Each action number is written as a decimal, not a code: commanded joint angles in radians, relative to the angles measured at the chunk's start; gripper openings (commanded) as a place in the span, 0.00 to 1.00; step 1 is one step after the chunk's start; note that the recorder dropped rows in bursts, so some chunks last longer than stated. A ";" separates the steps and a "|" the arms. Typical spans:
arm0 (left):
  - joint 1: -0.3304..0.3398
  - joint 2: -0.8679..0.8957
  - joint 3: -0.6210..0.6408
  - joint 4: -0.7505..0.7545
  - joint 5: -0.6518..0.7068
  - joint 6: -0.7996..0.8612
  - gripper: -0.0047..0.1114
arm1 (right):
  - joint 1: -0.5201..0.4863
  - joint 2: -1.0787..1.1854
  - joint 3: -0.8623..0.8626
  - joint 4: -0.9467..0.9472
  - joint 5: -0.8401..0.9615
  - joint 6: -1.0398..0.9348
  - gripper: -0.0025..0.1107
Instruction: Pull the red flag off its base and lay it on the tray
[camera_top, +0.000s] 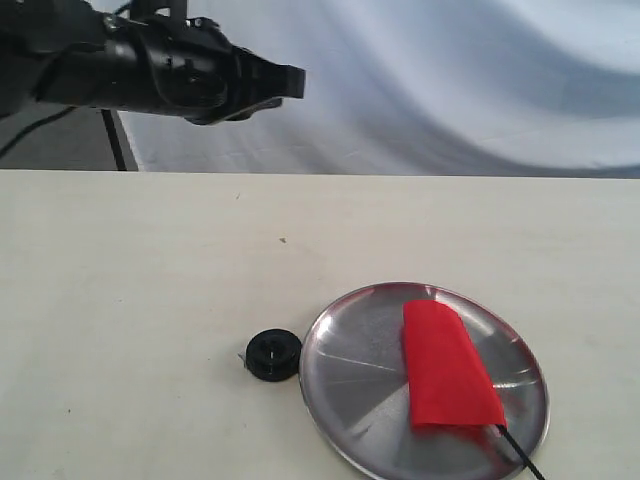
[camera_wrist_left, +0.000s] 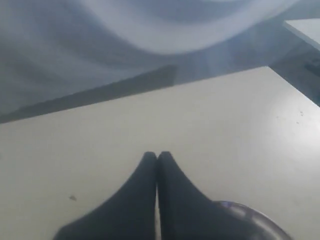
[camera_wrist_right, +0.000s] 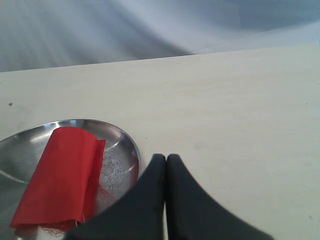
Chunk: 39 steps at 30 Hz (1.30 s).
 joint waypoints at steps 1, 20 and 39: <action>-0.003 -0.157 0.154 0.112 -0.148 -0.112 0.04 | -0.002 -0.006 -0.001 -0.007 -0.004 -0.002 0.02; -0.003 -1.005 0.722 0.203 -0.209 -0.113 0.04 | -0.002 -0.006 -0.001 -0.007 -0.004 -0.002 0.02; -0.003 -1.189 0.724 0.301 -0.178 0.574 0.04 | -0.002 -0.006 -0.001 -0.007 -0.004 -0.002 0.02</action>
